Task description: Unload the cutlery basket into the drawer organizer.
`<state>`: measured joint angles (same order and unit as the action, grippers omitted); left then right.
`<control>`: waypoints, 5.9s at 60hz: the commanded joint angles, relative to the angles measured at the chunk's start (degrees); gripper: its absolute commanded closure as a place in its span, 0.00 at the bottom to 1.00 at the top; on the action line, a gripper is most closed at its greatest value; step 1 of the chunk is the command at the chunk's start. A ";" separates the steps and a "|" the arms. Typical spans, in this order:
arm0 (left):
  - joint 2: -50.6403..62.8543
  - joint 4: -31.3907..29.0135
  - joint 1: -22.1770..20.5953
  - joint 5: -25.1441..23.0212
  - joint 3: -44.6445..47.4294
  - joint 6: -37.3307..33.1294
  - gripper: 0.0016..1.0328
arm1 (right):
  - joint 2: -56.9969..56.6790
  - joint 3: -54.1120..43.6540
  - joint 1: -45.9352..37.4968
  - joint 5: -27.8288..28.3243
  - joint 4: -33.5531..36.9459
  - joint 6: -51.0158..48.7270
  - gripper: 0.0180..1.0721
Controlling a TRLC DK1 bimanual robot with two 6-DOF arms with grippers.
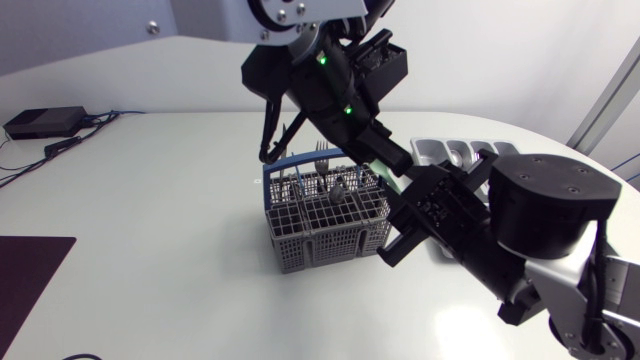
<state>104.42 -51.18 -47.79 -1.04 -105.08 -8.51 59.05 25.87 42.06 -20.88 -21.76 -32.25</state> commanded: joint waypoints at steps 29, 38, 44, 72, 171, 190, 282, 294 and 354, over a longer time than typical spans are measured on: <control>0.61 -0.85 -0.55 -0.63 -2.33 1.66 0.94 | 2.13 -1.96 0.39 -0.03 -1.01 -1.32 0.89; 0.52 -0.85 -0.55 -0.54 -2.59 1.75 0.93 | 1.95 -2.05 0.39 0.41 -0.48 -1.32 0.89; 0.26 -0.77 -0.46 -0.63 -2.94 1.83 0.88 | 1.42 -2.05 0.12 1.02 0.40 -1.24 0.89; -5.19 2.84 5.43 -0.63 -1.71 1.22 0.23 | -5.87 -4.07 -7.70 12.53 8.75 -1.15 0.89; -19.08 12.24 7.27 -2.57 24.92 -13.20 0.23 | 44.40 27.22 -79.33 60.26 45.58 -84.29 0.90; -20.84 12.33 7.18 -2.57 26.24 -13.28 0.22 | 44.31 23.35 -79.07 60.26 35.56 -85.08 0.79; -33.93 34.30 5.34 -2.57 57.00 -23.39 0.11 | 20.58 31.17 -31.96 64.74 48.57 2.54 0.42; -35.16 39.75 5.43 -2.57 60.96 -23.30 0.11 | 25.06 32.14 -27.03 64.13 44.08 9.22 0.45; -38.68 42.92 6.31 -2.65 64.65 -23.48 0.11 | 31.74 28.36 -16.66 48.83 27.74 21.97 0.69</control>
<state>66.63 -8.67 -41.78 -3.03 -41.91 -30.74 89.27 55.53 24.99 28.60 7.03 -11.94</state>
